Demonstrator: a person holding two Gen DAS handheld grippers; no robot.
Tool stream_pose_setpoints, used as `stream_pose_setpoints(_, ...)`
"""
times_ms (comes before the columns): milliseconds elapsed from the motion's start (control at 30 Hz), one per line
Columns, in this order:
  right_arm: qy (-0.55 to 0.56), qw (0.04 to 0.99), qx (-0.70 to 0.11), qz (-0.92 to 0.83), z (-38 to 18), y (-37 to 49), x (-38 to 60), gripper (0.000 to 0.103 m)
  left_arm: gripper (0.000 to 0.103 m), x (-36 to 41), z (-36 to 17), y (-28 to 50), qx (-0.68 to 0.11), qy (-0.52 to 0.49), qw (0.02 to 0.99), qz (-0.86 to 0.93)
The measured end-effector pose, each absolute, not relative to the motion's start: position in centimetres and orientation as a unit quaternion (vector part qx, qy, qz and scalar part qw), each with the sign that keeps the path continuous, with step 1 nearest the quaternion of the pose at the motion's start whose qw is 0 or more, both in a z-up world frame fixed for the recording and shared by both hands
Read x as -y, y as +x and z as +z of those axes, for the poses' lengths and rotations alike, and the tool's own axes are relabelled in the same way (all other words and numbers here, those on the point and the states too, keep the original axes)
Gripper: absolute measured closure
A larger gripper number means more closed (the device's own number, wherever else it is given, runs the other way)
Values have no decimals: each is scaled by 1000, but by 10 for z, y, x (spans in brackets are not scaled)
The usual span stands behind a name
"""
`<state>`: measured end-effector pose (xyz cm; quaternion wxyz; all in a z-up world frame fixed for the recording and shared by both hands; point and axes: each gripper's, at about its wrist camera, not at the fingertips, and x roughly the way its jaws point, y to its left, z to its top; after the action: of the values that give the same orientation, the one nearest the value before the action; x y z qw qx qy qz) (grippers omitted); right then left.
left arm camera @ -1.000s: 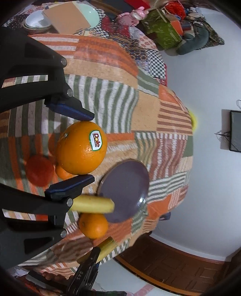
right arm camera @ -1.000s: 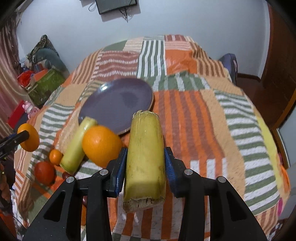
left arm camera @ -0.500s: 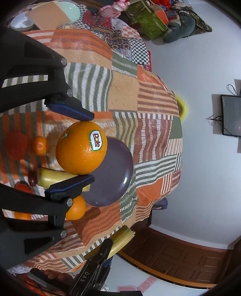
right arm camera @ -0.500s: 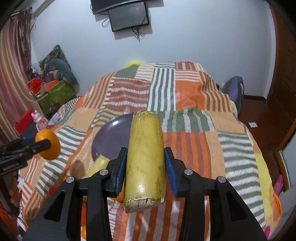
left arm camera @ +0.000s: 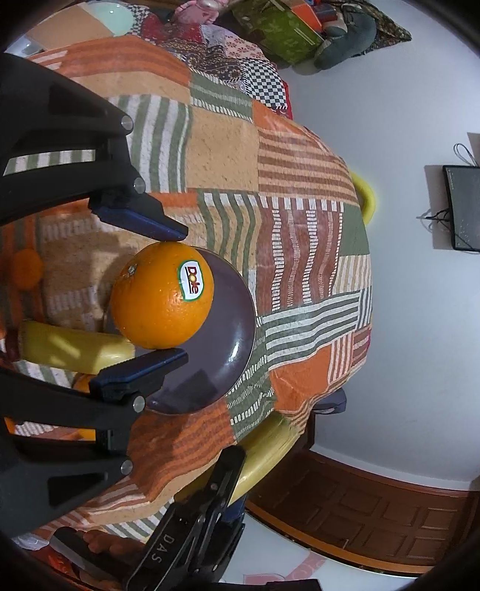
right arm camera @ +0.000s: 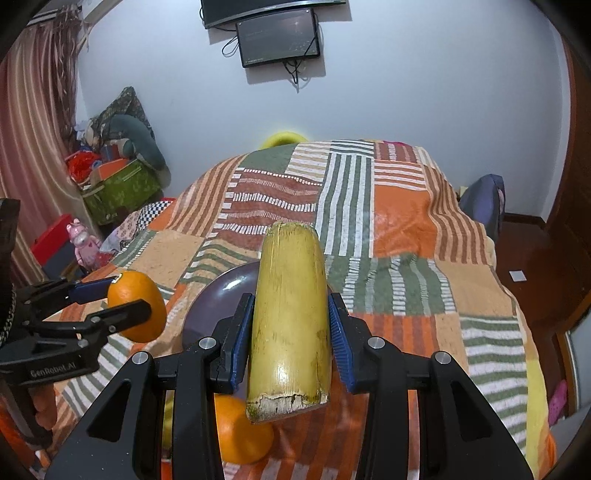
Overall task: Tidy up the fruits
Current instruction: 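Lift and carry the orange and corn over the purple plate with both tools, then lower the orange and corn onto the plate and open both tools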
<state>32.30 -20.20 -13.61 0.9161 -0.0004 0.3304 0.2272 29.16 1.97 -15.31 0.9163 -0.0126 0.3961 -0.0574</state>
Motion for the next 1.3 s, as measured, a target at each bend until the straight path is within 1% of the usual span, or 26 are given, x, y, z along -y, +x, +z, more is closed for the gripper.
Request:
stream_pose_setpoints(400, -15, 892, -382, 239, -173, 369, 183, 67, 43, -10, -196, 339, -449, 10, 891, -69)
stream_pose_setpoints(633, -39, 872, -422, 245, -200, 388, 171, 67, 43, -15, -214, 361, -482, 4, 873, -71)
stream_pose_setpoints(933, -49, 850, -460, 253, -223, 399, 170, 67, 43, -11, -220, 369, -480, 21, 875, -64)
stream_pose_setpoints(1033, -56, 853, -455, 249, -224, 396, 168, 67, 43, -8, -221, 369, -481, 30, 874, -62)
stream_pose_setpoints(1200, -58, 848, -464, 249, -223, 396, 167, 67, 39, -12, -221, 370, -494, 18, 867, -60)
stream_pose_setpoints(1267, -60, 847, -467, 246, -223, 396, 167, 61, 32, -15, -217, 366, -490, 15, 870, -55)
stream_pose_setpoints(1300, -58, 847, -467, 247, -222, 395, 168, 55, 28, -16, -214, 363, -485, 16, 873, -52)
